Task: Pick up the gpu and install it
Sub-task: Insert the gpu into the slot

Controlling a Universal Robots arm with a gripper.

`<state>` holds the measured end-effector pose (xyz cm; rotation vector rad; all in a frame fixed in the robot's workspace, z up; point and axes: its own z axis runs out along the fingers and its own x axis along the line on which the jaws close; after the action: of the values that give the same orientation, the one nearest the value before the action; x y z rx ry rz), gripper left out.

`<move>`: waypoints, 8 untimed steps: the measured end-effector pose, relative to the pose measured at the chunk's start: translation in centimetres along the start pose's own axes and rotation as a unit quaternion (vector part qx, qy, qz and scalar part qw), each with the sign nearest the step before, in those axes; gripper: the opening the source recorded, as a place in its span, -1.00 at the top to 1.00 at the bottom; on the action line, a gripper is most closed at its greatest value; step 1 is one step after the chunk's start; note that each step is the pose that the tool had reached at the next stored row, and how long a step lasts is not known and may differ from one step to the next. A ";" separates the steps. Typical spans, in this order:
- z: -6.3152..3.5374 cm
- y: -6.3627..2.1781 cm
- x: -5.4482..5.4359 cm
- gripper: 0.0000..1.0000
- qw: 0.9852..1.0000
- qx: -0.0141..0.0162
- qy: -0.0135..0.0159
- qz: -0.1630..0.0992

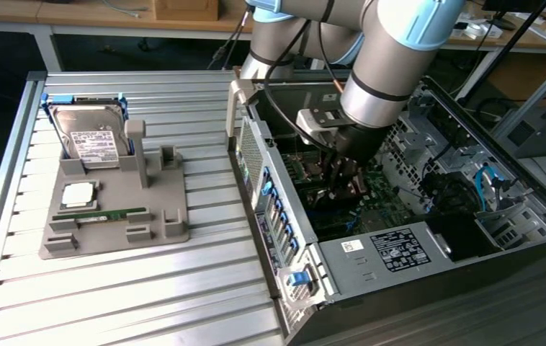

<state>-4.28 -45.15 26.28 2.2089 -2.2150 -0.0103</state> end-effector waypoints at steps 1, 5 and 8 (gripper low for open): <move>0.03 0.00 0.0 0.47 1.000 0.000 0.000 0.000; 0.19 -0.03 -0.1 0.47 1.000 0.000 0.000 0.000; 0.27 -0.03 -0.2 0.47 1.000 0.000 0.000 0.000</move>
<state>-4.26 -44.99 26.00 2.2086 -2.2147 -0.0101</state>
